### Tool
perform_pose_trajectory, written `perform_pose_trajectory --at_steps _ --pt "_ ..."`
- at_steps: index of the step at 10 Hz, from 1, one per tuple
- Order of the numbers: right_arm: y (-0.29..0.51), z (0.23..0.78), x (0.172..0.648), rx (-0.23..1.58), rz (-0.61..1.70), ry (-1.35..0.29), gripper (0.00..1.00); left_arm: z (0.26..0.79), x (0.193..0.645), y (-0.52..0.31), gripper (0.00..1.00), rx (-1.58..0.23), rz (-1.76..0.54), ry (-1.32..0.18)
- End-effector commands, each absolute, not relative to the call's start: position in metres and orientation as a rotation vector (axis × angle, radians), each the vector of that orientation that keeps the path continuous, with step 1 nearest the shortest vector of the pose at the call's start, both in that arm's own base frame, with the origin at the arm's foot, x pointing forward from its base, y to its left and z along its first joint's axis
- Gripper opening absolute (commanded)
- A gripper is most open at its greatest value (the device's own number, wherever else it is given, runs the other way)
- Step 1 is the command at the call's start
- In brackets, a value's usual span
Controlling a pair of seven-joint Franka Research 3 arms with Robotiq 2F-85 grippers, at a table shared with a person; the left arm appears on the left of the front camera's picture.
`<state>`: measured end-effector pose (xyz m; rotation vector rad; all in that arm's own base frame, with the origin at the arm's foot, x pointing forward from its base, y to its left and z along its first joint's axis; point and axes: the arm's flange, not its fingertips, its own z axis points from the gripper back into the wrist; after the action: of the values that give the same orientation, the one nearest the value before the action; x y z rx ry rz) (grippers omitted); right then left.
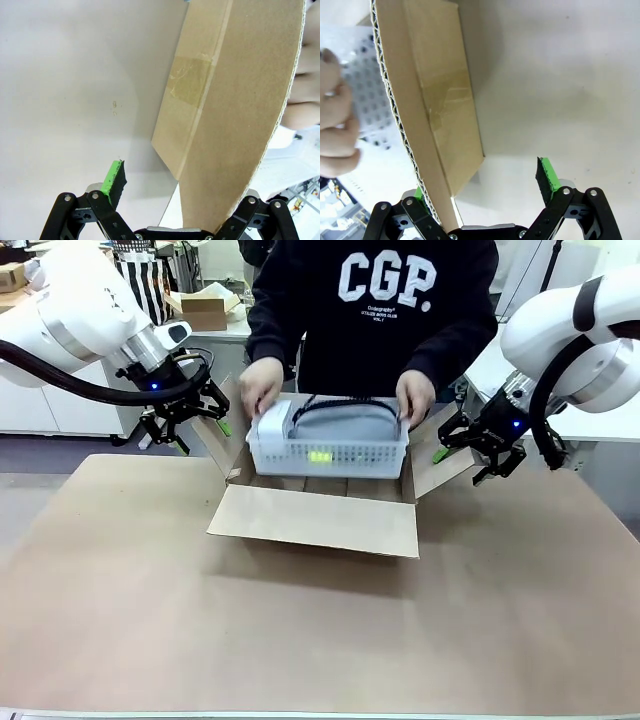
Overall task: Pack the gift set into the box.
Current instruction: Lift both hands away from the flaps of the Package Box.
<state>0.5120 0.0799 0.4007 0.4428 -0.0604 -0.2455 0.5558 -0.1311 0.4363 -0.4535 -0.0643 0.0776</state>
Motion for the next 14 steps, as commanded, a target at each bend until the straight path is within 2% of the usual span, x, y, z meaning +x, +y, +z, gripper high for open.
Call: perform_pose_trajectory --at_steps 1,14 --pt "0.0802 0.4014 0.5126 0.419 -0.26 -0.05 1.0 0.4383 0.557 -0.1315 1.0 -0.432 0.089 -0.067" --pt "0.0802 0.4014 0.5126 0.419 -0.26 -0.05 1.0 0.4383 0.557 -0.1315 1.0 -0.432 0.089 -0.067"
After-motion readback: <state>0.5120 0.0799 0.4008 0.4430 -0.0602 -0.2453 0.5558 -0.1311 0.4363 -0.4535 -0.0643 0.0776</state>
